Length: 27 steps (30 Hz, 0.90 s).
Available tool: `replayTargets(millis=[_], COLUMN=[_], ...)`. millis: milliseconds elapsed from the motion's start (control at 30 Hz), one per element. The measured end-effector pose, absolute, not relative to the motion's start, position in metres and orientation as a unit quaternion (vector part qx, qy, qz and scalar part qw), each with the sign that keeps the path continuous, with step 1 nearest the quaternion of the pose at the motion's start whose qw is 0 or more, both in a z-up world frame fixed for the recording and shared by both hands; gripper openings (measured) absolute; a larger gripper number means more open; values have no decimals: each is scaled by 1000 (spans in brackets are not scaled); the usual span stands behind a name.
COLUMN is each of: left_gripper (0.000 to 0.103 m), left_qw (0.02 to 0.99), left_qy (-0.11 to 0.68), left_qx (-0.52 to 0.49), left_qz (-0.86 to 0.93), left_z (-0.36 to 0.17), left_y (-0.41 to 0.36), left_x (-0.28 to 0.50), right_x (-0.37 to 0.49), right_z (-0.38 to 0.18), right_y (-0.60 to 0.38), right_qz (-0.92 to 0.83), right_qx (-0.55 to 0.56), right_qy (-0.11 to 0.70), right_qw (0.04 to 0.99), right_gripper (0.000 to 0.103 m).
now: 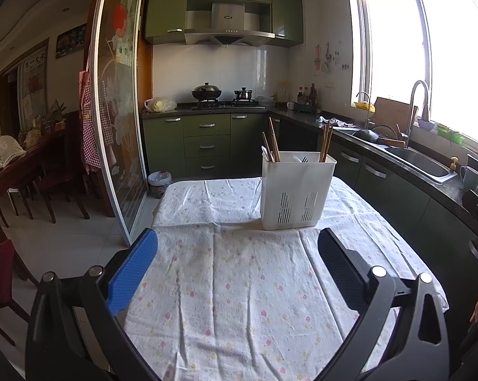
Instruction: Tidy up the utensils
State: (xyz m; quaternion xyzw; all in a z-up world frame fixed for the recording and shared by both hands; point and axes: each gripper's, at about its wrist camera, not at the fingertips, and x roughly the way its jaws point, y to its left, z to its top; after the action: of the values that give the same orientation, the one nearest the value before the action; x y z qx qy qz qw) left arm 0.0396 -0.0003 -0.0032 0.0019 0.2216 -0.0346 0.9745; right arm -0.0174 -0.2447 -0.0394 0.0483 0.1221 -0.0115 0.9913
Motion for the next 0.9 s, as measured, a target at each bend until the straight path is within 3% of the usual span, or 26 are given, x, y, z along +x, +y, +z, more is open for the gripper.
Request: replayTargets(millis=[900], left_gripper=[96], left_qw=[975], left_qy=[221], left_qx=[3], left_qz=[-32], left_z=[-3], left_y=[-2], left_x=[40], right_x=[-18], right_z=[-36], right_y=[-248], right_qz=[-11], right_qx=[50], right_qy=[118], right_qw=[992], right_gripper=[98])
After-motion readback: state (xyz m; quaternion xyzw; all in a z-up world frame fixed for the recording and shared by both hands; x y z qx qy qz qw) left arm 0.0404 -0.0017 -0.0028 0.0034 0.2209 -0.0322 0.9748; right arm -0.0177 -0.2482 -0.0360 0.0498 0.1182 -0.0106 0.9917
